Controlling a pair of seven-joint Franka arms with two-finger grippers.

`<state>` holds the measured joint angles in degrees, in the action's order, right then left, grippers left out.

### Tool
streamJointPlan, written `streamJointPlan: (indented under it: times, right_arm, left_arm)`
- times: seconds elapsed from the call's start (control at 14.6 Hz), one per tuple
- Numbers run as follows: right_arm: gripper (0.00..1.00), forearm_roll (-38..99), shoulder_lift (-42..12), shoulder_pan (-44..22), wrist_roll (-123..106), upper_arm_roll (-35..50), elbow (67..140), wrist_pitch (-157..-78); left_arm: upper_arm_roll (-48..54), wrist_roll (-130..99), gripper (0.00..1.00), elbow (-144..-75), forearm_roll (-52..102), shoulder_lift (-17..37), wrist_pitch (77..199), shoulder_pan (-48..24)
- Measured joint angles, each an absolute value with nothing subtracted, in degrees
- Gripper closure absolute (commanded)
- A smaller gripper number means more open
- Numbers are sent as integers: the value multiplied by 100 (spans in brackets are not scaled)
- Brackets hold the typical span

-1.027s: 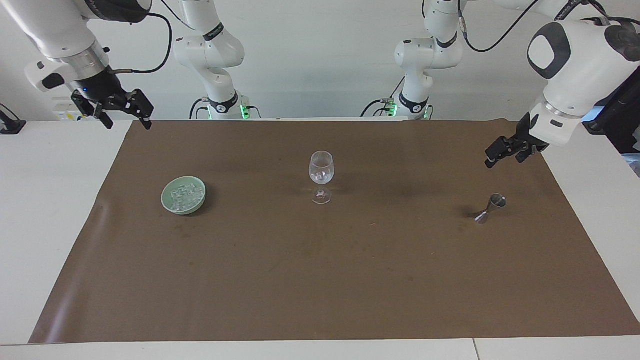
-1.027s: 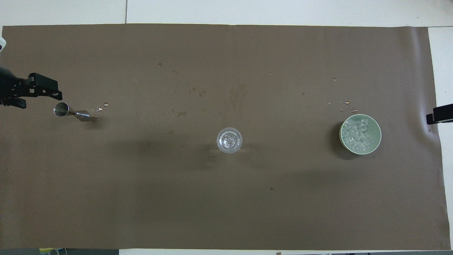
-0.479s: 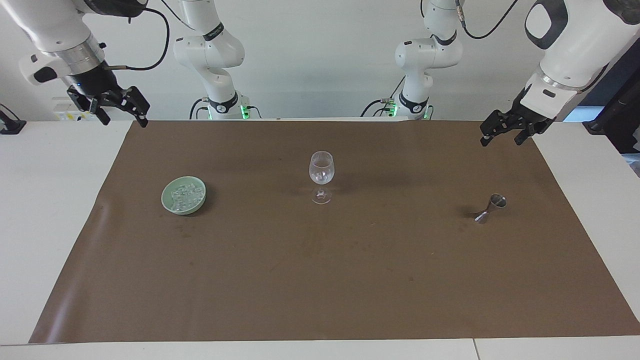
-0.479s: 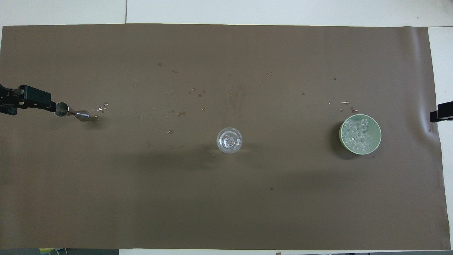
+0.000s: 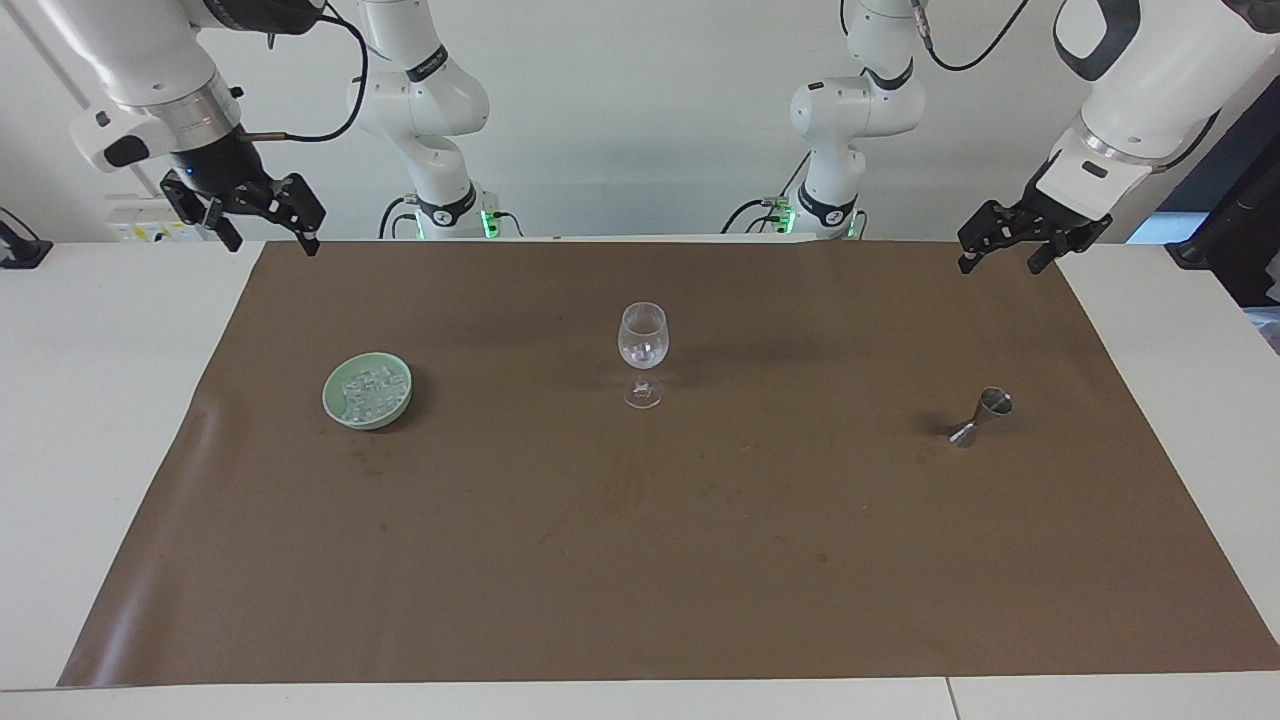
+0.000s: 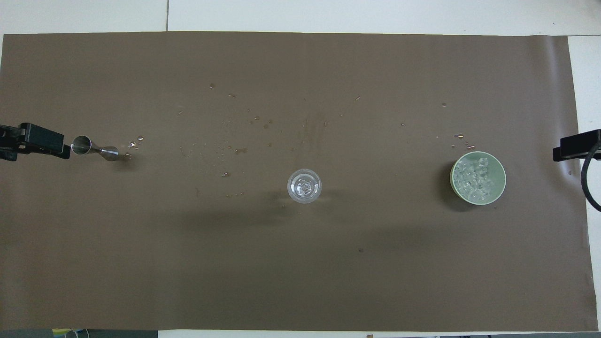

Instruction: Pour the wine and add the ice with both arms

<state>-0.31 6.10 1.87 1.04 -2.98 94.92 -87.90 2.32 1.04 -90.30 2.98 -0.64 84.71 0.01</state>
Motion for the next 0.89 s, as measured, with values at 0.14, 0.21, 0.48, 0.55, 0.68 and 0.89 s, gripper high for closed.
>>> streamJointPlan:
  times: [0.14,0.21,0.48,0.55,0.68,0.89]
  right_arm:
    - [0,-24,611,189,104,-327,9490,-8778]
    - [0,-22,615,190,104,-342,9486,-8777]
    - [0,-21,620,190,104,-355,9451,-8688]
    - [0,-21,620,190,104,-355,9449,-8668]
    - [0,-21,620,190,104,-355,9448,-8665]
    - [0,-21,620,190,104,-355,9447,-8665]
  left_arm:
    - [257,117,0,-9030,224,-64,8411,0]
    - [270,121,0,-9030,176,-64,8396,0]
    - [285,126,0,-9030,132,-64,8438,0]
    - [285,127,0,-9030,130,-64,8458,0]
    - [285,127,0,-9030,129,-64,8480,2]
    - [285,133,0,-9039,129,-64,8480,2]
